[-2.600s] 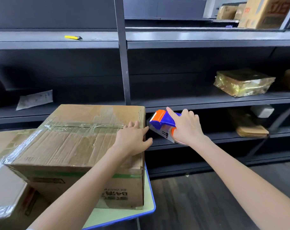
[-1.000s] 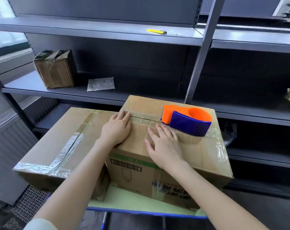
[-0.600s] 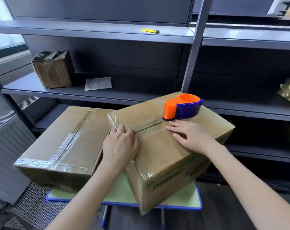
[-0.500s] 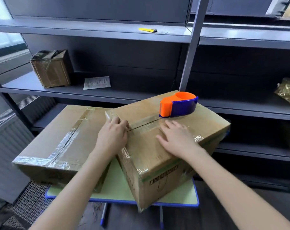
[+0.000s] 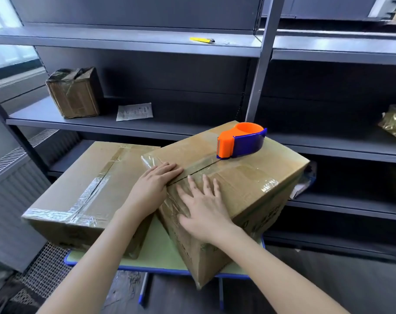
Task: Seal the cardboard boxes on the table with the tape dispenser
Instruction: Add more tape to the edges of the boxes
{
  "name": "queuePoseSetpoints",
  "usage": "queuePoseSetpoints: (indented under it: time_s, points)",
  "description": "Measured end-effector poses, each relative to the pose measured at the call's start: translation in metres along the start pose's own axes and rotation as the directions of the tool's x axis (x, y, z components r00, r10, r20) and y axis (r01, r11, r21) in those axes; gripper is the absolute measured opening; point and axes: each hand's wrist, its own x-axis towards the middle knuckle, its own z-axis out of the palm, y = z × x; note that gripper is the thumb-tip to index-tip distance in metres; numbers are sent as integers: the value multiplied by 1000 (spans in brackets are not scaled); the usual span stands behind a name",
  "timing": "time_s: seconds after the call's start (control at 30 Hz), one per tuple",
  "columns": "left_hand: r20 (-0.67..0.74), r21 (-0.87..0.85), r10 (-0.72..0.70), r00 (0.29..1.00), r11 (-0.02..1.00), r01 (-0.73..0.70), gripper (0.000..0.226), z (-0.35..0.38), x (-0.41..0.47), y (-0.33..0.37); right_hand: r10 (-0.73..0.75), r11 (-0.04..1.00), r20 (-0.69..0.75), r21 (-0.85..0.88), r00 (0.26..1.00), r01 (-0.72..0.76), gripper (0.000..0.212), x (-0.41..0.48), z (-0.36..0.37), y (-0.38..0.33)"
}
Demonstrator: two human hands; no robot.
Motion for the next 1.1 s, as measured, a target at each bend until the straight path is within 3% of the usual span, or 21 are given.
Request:
queuePoseSetpoints:
  time_s: [0.2,0.4,0.63,0.8,0.9,1.0,1.1]
  points:
    - [-153,235,59,986,972,-21,51,12,-31,24,-243,965,102,122,965,231,66,-13,-19,68]
    - [-118,395,138,983,915,-82,71,36,-19,40,-143,975,141,187,980,116,67,-15,-34,111]
    - [-151,283,248,957,938,-198,68,40,-9,33,-69,973,-94,212,993,88,51,-12,-16,99]
    - [-141,172,234,962,963,-209,76,27,1,36,-73,968,-84,235,994,91,44,-11,-16,100]
    - [-85,-52,115,990,992,-119,70,11,17,40,-109,948,15,301,994,100,37,-9,-28,104]
    - [-134,-252,-35,990,968,0,33,0,38,41,-71,927,22,371,997,58,35,0,-47,111]
    - [-171,-404,-216,961,905,132,20,-3,62,42,10,993,-135,118,991,6,35,25,-57,120]
